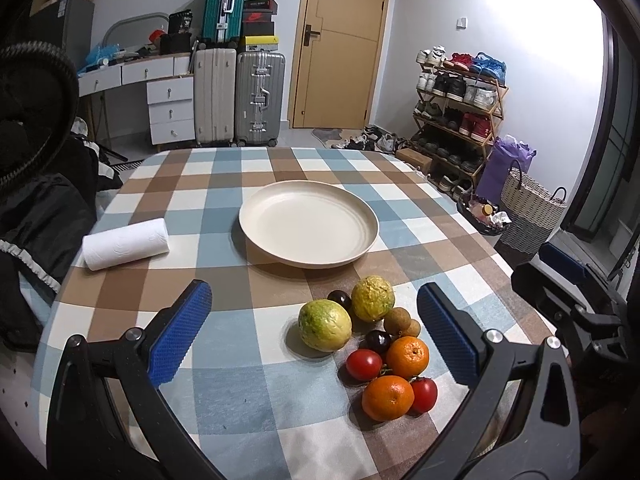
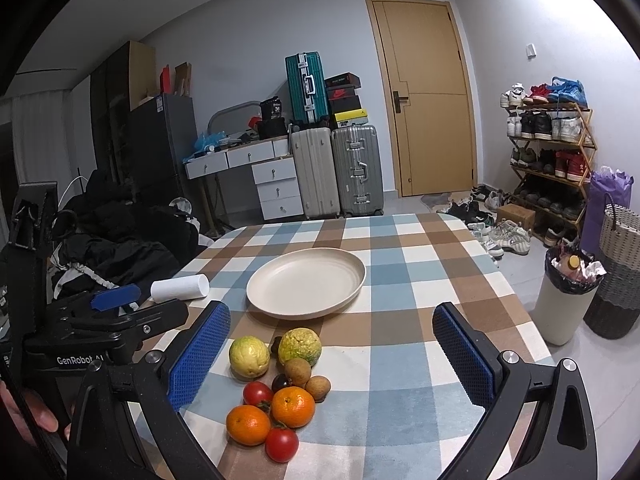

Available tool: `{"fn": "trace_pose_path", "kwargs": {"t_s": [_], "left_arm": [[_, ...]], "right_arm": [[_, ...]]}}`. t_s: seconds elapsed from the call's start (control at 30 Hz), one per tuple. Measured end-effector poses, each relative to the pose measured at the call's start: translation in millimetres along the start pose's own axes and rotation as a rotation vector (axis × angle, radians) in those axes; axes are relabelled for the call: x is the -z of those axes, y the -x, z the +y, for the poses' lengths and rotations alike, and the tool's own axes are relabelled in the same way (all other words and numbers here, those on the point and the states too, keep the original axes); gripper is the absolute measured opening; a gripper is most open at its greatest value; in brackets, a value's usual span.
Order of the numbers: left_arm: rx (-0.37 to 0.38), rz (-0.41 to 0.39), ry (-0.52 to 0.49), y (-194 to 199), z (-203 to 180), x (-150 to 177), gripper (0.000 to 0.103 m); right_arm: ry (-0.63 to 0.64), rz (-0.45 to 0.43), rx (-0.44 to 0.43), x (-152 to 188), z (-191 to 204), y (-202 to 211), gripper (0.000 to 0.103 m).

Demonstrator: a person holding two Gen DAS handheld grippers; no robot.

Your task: Organize fruits

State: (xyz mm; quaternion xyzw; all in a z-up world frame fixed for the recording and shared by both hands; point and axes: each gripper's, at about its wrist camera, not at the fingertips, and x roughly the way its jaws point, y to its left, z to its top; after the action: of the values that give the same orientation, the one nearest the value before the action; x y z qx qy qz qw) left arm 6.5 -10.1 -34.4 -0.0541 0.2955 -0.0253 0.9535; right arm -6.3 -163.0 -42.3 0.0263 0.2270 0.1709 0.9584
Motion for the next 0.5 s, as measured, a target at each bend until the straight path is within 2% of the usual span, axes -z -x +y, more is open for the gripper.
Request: {"fn": "trace_pose_path", "kwargs": {"t_s": [0.17,0.5], "left_arm": [[0.020,0.039,0.014,-20.0,5.6,-3.5,0.103],[0.117,0.136,0.057,-65.3,21.3,1.3,0.103]], "right_arm": [[-0.014,0.017,-0.012,1.2,-6.2,-6.7,0.103],[-0.017,0.061,-0.012,4.0,-16.1,-28.5,0.103]]}}
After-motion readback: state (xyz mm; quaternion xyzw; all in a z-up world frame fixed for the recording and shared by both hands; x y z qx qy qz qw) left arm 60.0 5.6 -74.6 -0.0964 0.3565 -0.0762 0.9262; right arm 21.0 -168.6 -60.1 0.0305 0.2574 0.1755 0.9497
